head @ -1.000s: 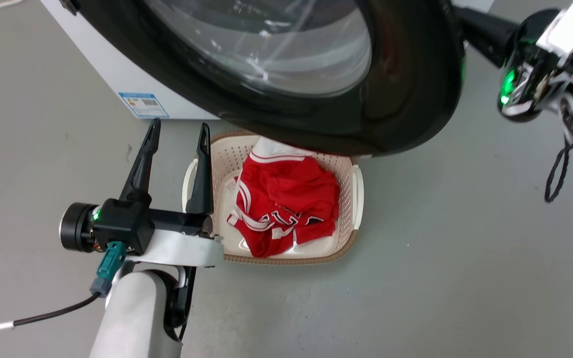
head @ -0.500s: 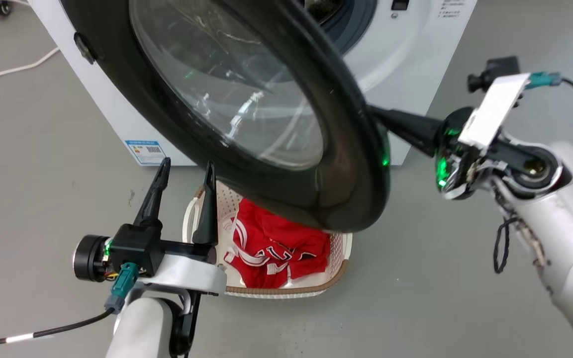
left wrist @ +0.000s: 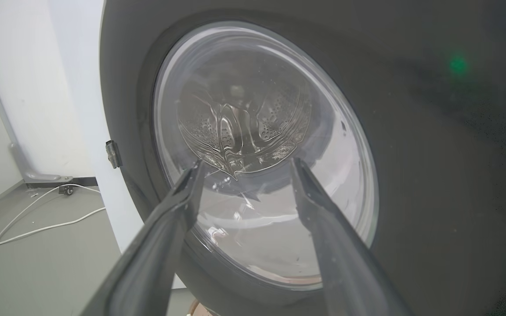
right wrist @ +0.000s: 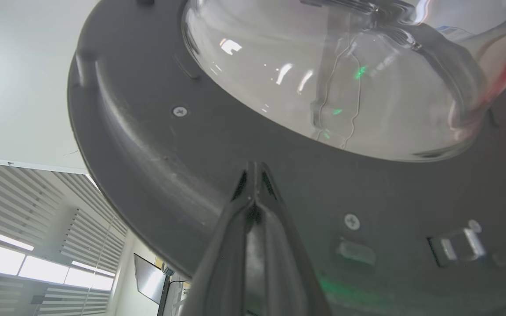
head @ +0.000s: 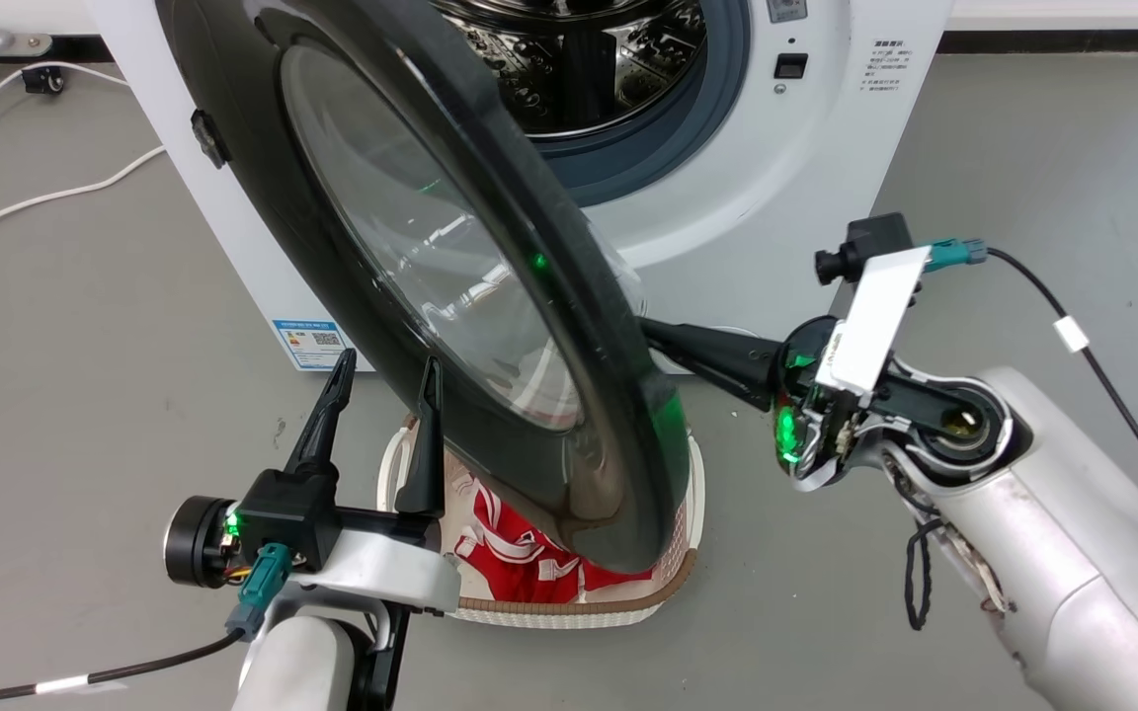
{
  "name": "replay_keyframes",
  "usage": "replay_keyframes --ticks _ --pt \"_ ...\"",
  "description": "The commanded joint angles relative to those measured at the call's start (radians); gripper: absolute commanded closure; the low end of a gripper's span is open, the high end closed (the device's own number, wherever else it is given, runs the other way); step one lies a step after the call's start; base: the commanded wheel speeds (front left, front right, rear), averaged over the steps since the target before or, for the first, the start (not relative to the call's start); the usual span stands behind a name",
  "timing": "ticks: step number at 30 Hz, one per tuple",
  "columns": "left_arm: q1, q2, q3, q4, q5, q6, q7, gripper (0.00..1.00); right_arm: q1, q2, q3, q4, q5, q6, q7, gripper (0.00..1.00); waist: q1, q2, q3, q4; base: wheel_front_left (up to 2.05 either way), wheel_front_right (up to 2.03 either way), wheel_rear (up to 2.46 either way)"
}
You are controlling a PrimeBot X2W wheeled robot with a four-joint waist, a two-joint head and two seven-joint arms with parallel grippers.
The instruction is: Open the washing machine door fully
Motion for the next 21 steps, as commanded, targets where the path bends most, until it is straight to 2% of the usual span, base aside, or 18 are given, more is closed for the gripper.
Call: replay_keyframes --ticks 1,7,10,15,21 --pt "0.014 0.001 0.001 -0.001 -0.002 0.003 -0.003 0.00 0.018 0.015 0.008 -0.015 0.002 0.000 0.000 1.00 0.0001 -0.0001 0.000 0.001 0.00 0.00 0.00" --pt "0.019 0.001 -0.003 -0.001 -0.007 0.006 -0.003 0.00 0.041 0.022 0.016 -0.042 -0.004 0.000 -0.023 1.00 0.0001 -0.0001 -0.005 0.004 0.00 0.00 0.00" --pt "0.022 0.001 -0.004 0.000 -0.006 0.008 -0.003 0.00 0.049 0.023 -0.002 -0.052 -0.018 0.000 -0.071 1.00 0.0001 -0.0001 -0.006 0.005 0.00 0.00 0.00" --pt "0.030 0.001 -0.002 0.000 -0.011 0.011 -0.003 0.00 0.078 0.015 -0.048 -0.061 -0.066 0.000 -0.197 1.00 0.0001 -0.0001 -0.009 0.001 0.00 0.00 0.00" --pt "0.035 0.001 0.003 0.002 -0.014 0.016 -0.003 0.00 0.154 -0.003 -0.153 -0.106 -0.086 0.000 -0.359 1.00 0.0001 -0.0001 -0.017 -0.006 0.00 0.00 0.00"
